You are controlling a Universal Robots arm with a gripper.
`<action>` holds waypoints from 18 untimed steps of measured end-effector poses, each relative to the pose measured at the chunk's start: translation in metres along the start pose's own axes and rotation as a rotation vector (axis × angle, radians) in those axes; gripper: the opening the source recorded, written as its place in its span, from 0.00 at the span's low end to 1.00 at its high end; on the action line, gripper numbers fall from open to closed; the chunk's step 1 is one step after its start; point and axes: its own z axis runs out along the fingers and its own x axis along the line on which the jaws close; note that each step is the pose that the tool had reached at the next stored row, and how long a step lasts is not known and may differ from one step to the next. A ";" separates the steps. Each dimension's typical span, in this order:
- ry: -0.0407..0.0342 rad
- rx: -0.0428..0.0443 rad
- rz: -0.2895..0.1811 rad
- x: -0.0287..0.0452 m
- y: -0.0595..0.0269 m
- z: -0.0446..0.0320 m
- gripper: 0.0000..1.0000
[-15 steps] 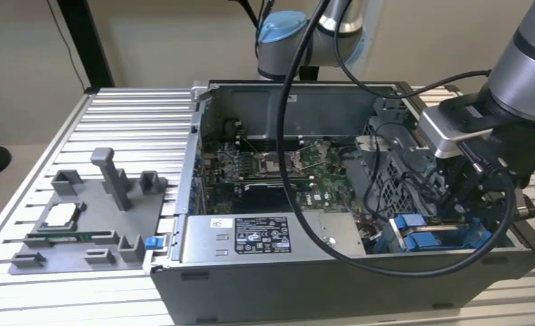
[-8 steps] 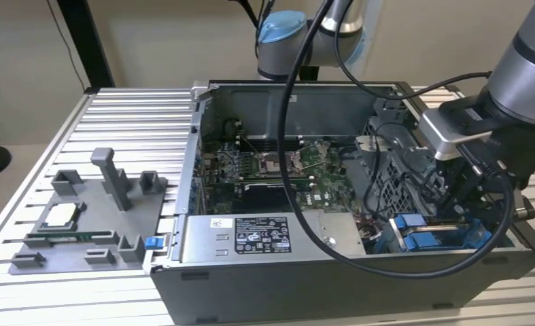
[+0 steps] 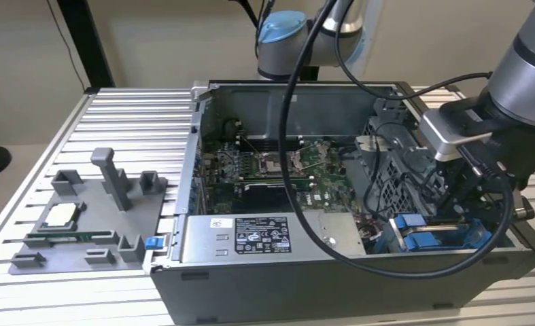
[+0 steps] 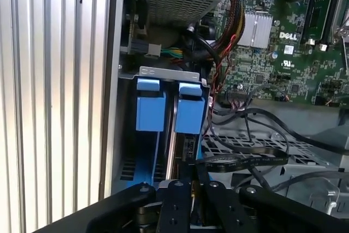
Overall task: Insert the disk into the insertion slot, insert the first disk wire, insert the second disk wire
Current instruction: 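Insert the second disk wire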
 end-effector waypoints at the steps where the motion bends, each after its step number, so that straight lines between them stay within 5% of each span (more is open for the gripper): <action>1: -0.0002 0.0000 0.000 0.0000 -0.0003 0.0001 0.00; 18: -0.0025 0.0002 0.000 0.0006 -0.0004 0.0044 0.00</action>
